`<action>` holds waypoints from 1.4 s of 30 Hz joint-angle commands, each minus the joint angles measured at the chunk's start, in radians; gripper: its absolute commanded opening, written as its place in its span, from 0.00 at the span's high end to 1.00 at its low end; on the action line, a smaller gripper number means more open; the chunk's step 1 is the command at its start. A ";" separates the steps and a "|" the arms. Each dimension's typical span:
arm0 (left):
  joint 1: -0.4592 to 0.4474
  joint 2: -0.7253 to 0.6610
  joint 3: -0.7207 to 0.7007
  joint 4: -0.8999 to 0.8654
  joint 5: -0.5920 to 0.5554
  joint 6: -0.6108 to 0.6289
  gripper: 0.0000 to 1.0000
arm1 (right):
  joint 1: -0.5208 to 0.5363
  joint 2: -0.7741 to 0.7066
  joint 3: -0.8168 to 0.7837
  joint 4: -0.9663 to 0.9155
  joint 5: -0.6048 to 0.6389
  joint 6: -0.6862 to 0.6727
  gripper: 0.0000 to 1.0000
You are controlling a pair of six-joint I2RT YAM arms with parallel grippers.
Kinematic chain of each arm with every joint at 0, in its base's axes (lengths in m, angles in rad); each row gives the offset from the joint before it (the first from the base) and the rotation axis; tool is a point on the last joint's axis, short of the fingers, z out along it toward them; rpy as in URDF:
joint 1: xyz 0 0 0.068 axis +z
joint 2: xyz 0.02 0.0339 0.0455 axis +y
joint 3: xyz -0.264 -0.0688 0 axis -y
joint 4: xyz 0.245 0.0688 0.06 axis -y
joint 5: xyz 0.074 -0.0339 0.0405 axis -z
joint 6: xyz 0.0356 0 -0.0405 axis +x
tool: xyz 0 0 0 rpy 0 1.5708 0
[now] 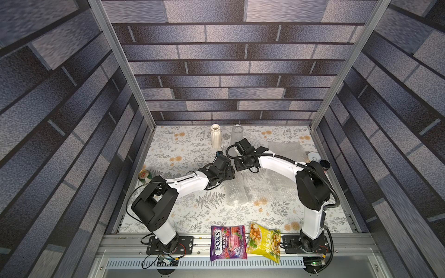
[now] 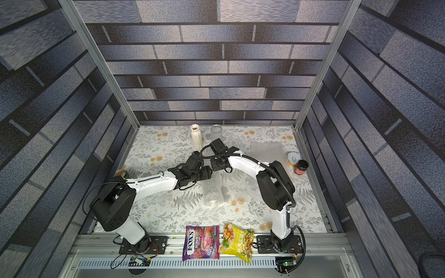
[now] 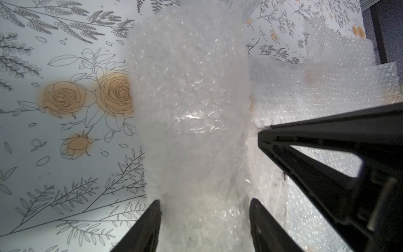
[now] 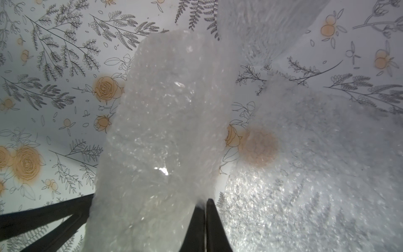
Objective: Unwrap the vase from the bubble wrap
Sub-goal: Unwrap the bubble wrap at the center of the board.
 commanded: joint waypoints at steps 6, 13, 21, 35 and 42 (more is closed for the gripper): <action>0.006 -0.015 -0.077 -0.089 -0.009 -0.009 0.35 | -0.036 0.015 0.020 -0.046 0.084 -0.017 0.93; 0.014 -0.037 -0.119 -0.086 -0.012 -0.020 0.35 | -0.063 0.024 0.004 -0.039 0.083 -0.016 0.93; 0.020 -0.042 -0.130 -0.084 -0.010 -0.021 0.35 | -0.081 0.013 -0.012 -0.033 0.085 -0.012 0.93; 0.020 -0.052 -0.142 -0.080 -0.011 -0.022 0.35 | -0.104 -0.021 -0.073 0.030 0.007 0.001 0.83; 0.013 -0.056 -0.122 -0.077 0.000 -0.017 0.35 | -0.104 -0.120 -0.111 0.047 -0.113 0.014 0.67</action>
